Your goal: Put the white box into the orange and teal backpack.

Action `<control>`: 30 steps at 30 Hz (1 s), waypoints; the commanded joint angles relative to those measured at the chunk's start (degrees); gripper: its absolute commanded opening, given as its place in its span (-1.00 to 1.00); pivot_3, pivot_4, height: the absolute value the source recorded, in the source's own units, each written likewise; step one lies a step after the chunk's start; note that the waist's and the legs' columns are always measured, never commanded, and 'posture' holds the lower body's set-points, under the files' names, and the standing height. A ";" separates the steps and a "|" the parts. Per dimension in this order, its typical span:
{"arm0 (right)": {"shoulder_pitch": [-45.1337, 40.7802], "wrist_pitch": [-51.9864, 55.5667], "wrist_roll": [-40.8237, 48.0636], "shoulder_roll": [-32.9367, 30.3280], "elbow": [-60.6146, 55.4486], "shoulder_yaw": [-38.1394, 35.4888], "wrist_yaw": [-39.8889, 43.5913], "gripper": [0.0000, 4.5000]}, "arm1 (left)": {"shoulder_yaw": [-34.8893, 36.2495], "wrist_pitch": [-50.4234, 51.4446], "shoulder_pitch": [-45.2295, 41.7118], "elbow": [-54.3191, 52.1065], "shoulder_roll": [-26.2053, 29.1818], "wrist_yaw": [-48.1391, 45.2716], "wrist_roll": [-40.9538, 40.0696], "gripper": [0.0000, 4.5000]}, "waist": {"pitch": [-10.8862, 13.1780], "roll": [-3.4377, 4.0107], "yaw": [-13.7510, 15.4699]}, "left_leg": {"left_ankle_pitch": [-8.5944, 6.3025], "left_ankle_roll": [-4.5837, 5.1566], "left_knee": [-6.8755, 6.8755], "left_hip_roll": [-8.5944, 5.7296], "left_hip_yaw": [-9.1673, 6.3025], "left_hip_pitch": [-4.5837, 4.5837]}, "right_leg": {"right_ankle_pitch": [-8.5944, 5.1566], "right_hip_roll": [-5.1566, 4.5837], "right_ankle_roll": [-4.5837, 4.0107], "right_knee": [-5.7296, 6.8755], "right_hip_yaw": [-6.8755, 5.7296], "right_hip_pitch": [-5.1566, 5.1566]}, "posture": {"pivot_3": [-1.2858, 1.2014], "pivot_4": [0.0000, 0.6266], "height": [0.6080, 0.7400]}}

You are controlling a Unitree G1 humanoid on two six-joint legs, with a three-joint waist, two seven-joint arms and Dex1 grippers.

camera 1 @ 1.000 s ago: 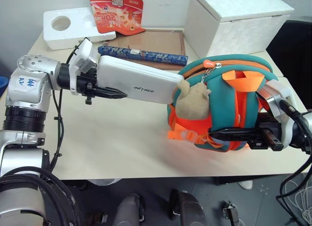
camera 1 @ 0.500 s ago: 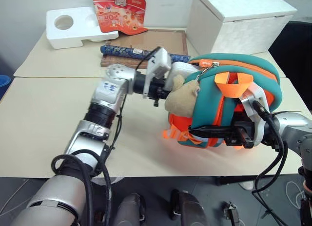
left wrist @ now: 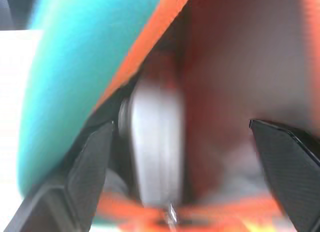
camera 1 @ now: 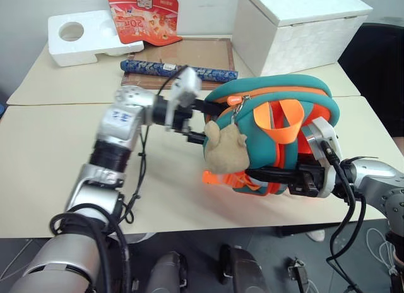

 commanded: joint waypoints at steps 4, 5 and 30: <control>-0.03 -0.89 1.31 -0.02 -1.79 -1.99 -1.39 -1.00 | 7.83 15.99 -0.23 -14.12 5.89 -0.92 -13.63 0.99 | 0.00 -0.01 0.68 | -0.02 0.10 0.16 -0.12 -0.08 -0.02 | 0.00 -0.02 0.01 -0.07 0.05 0.09 | 0.03 -0.52 1.00; -0.15 -0.89 1.33 0.01 -1.77 -1.88 -1.52 -1.00 | 8.24 17.24 -0.01 -15.80 6.34 -0.70 -14.97 0.99 | 0.00 0.00 0.68 | -0.04 0.13 0.20 -0.12 -0.09 -0.04 | 0.00 -0.02 0.01 -0.07 0.09 0.11 | 0.03 -0.52 1.00; -5.24 0.49 3.26 1.16 0.39 -0.16 -2.20 -1.00 | 1.40 17.42 8.16 -28.71 -2.56 21.72 -13.17 -0.03 | 0.00 0.00 0.51 | -0.06 0.12 0.23 -0.12 -0.18 0.06 | 0.04 -0.02 0.08 -0.12 0.27 0.34 | 0.03 -0.52 1.00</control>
